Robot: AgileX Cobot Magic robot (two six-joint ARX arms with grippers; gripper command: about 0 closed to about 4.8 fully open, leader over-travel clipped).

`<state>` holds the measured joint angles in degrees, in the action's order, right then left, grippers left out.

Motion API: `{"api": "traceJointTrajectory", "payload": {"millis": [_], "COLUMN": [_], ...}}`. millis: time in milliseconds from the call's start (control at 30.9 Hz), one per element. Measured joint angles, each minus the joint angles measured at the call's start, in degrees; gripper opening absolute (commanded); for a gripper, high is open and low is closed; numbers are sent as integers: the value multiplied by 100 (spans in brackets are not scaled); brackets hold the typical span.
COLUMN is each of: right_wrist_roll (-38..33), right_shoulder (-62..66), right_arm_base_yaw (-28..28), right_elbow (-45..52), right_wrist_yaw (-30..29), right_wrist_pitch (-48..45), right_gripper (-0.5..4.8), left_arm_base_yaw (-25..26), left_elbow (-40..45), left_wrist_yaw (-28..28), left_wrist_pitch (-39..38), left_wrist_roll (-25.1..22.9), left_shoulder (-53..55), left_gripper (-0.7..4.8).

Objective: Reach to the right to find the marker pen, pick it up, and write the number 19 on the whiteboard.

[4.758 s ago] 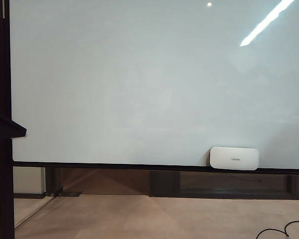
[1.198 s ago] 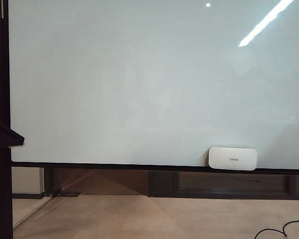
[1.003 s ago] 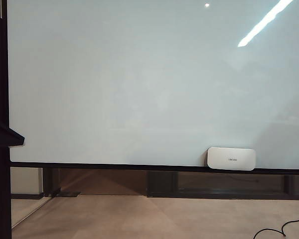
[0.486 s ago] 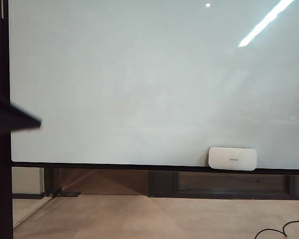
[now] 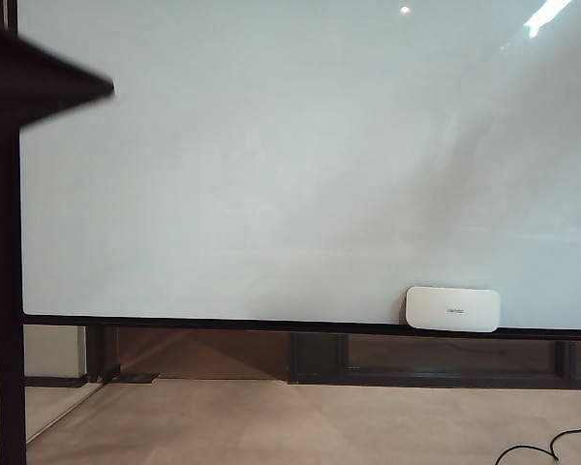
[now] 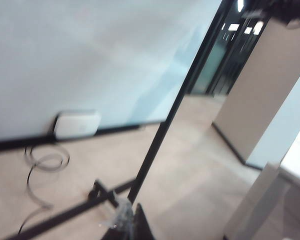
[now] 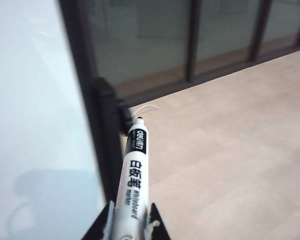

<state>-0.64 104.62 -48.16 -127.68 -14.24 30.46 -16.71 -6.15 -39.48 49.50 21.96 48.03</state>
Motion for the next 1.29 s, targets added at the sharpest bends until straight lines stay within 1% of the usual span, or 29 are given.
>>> {"api": "traceJointTrajectory", "payload": {"millis": [97,194,259,356,421,453,518,583,647,777,906,1036,1133,1198,1295], "right_wrist_roll": [-175,-433,-621,-911,-1224,-1322,-1421,-1462,-1475,-1427,-1113,-752,-560,-420,-205], "right_shoulder": [-299,-623,-782,-949,-1036,-1064,-1126,-1202,-1259,-1274,-1263,-1261,-1235,-1174,-962], "right_arm_base_yaw": [4,61,105,173,293,358,564,918,1335,2293,3571,4537,5283,5713,6212], "right_elbow": [2,2,-7,-11,-2,2,2,2,0,2,4,9,7,2,0], "right_wrist_yaw": [-269,-546,-737,-1204,-1495,-1591,-1766,-1808,-1853,-1956,-2031,-2015,-1735,-1523,-1486], "right_wrist_pitch": [330,581,586,588,610,614,614,614,605,605,544,177,-175,-396,-719], "right_gripper": [-2,-2,-2,-2,-2,-2,-2,-2,-2,-2,-2,-2,-2,-2,-2], "left_arm_base_yaw": [4,4,24,146,219,238,225,227,225,223,223,221,221,221,221], "left_elbow": [-2,-7,-70,-450,-857,-1084,-1495,-1836,-2151,-2743,-3215,-3523,-3556,-3556,-3556], "left_wrist_yaw": [26,190,223,295,492,634,905,1239,1451,1624,1613,1550,1460,1405,1467], "left_wrist_pitch": [87,59,-247,-1370,-2542,-3200,-4118,-4894,-5484,-6085,-6570,-6607,-6404,-6304,-6190], "left_wrist_roll": [216,352,356,258,-57,-302,-708,-990,-1132,-1202,-1357,-1438,-1471,-1515,-1666], "left_shoulder": [-479,-1169,-1779,-2549,-3073,-3353,-3696,-3928,-4087,-4135,-4122,-4118,-4127,-4127,-4122], "left_gripper": [-5,-5,-5,-5,-5,-5,-5,-5,-5,-5,-5,-5,-5,-5,-5]}}
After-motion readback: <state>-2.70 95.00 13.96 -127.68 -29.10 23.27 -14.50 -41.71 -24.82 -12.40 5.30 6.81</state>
